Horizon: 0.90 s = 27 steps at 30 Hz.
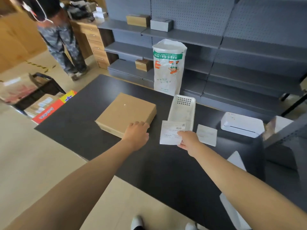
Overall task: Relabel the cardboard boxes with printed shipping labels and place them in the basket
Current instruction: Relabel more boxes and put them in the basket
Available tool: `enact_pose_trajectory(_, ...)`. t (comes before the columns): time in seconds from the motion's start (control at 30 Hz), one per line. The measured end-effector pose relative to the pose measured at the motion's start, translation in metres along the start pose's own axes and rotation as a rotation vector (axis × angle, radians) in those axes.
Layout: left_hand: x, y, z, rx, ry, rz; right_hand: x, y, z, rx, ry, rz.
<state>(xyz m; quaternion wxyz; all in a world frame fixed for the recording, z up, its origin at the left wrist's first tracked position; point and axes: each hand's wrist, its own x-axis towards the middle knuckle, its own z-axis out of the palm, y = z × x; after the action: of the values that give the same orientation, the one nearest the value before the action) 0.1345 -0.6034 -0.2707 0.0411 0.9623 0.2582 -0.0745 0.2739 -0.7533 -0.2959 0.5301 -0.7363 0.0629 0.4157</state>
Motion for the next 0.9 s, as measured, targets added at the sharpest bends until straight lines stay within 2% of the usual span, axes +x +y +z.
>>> enact_pose_trajectory(0.03,-0.003,-0.031,-0.002,0.008,0.005,0.004,0.000,-0.003,0.030,-0.011,0.017,-0.007)
enact_pose_trajectory(0.27,0.000,-0.121,-0.005,0.037,-0.023,-0.013,-0.001,-0.012,0.105,-0.048,0.018,-0.073)
enact_pose_trajectory(0.5,0.042,-0.166,-0.010,0.069,-0.031,-0.045,0.030,-0.043,0.155,0.055,0.055,-0.053)
enact_pose_trajectory(0.67,0.077,-0.202,-0.010,0.061,0.005,-0.033,0.057,-0.054,0.195,0.026,0.127,-0.070)
enact_pose_trajectory(0.9,0.139,-0.257,0.006,0.055,-0.058,0.088,0.088,-0.061,0.246,-0.004,0.247,-0.032)
